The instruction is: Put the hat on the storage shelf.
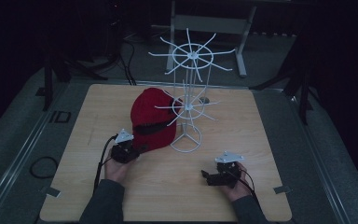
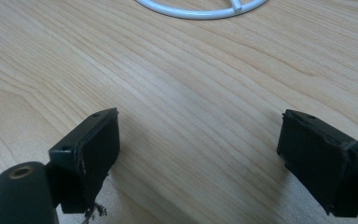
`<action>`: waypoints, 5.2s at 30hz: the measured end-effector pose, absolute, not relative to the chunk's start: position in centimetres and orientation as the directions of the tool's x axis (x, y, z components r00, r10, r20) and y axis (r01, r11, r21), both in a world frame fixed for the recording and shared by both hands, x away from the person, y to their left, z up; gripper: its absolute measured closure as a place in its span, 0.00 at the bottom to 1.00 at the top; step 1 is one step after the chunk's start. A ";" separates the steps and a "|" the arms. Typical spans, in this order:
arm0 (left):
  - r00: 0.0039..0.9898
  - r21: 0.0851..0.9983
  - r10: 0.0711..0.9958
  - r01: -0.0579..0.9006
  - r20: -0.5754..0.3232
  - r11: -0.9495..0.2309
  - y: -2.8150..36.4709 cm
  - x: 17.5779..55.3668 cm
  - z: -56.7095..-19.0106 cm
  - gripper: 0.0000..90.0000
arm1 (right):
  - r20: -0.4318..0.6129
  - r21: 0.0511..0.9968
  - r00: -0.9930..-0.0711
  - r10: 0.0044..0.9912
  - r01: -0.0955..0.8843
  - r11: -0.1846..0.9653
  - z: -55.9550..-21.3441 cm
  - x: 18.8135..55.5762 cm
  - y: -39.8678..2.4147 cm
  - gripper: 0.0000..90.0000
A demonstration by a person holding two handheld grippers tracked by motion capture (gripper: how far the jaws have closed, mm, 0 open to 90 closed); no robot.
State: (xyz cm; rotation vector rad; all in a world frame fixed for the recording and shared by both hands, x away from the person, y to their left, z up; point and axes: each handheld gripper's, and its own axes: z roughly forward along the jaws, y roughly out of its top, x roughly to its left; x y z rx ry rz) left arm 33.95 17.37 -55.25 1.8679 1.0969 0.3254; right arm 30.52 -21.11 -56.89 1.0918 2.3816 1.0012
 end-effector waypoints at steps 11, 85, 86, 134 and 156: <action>0.499 0.829 0.839 0.548 -0.216 -0.112 19.2 34.0 -54.5 0.95 | -0.009 0.718 -0.649 0.761 0.525 0.457 -56.9 30.5 -21.1 0.14; 0.374 0.914 0.903 0.403 -0.211 0.046 21.7 31.2 -44.6 0.95 | -0.013 0.719 -0.650 0.760 0.522 0.459 -56.9 30.5 -21.1 0.14; 0.375 0.915 0.904 0.400 -0.207 0.044 21.7 31.2 -44.5 0.95 | -0.013 0.719 -0.650 0.760 0.522 0.459 -56.9 30.5 -21.1 0.14; 0.443 0.947 0.875 0.317 -0.196 0.052 20.5 31.1 -40.0 0.95 | -0.012 0.719 -0.649 0.761 0.524 0.458 -56.9 30.5 -21.1 0.14; 0.447 0.953 0.874 0.296 -0.190 0.056 20.4 31.3 -38.6 0.95 | -0.011 0.718 -0.649 0.761 0.524 0.458 -56.9 30.5 -21.1 0.14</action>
